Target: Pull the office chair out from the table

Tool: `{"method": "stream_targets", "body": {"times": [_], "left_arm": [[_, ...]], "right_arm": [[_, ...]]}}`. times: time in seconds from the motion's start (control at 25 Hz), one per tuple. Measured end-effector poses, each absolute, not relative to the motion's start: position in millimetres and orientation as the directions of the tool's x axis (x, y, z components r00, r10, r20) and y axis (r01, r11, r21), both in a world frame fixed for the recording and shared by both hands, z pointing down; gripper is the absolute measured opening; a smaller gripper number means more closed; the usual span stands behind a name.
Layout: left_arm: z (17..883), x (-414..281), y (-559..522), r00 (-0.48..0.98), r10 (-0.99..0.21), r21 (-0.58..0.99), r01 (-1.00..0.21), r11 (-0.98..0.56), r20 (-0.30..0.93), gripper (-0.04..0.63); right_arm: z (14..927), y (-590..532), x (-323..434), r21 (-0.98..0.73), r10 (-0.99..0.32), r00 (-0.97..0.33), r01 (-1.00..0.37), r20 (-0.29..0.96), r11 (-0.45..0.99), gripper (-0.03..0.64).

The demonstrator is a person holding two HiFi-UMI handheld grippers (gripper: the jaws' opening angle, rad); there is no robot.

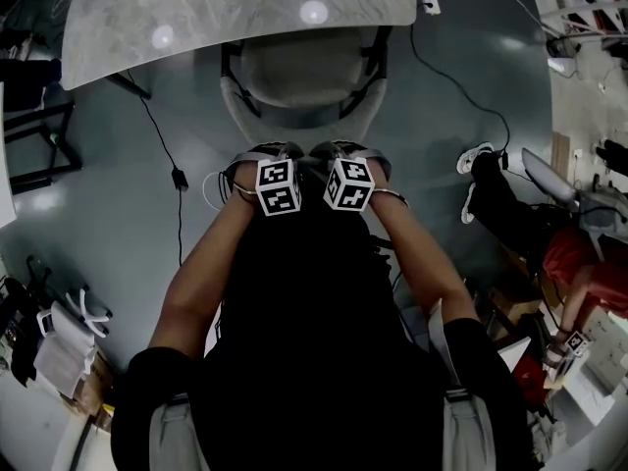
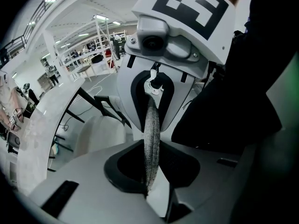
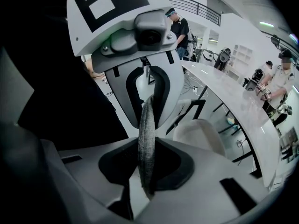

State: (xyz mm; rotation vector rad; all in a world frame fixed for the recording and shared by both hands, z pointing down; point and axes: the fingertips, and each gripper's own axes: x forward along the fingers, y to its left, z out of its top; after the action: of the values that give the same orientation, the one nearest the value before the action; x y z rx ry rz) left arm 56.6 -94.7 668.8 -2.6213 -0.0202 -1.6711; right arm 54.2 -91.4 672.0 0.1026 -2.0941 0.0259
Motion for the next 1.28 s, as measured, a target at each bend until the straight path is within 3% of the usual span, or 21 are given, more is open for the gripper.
{"method": "stream_targets", "body": {"times": [1.28], "left_arm": [[666,67,70,0.436,-0.011,0.005,-0.037,-0.999,0.900,0.080]], "right_arm": [[670,73,66,-0.004,-0.006,-0.499,-0.019,0.866,1.000,0.086]]}}
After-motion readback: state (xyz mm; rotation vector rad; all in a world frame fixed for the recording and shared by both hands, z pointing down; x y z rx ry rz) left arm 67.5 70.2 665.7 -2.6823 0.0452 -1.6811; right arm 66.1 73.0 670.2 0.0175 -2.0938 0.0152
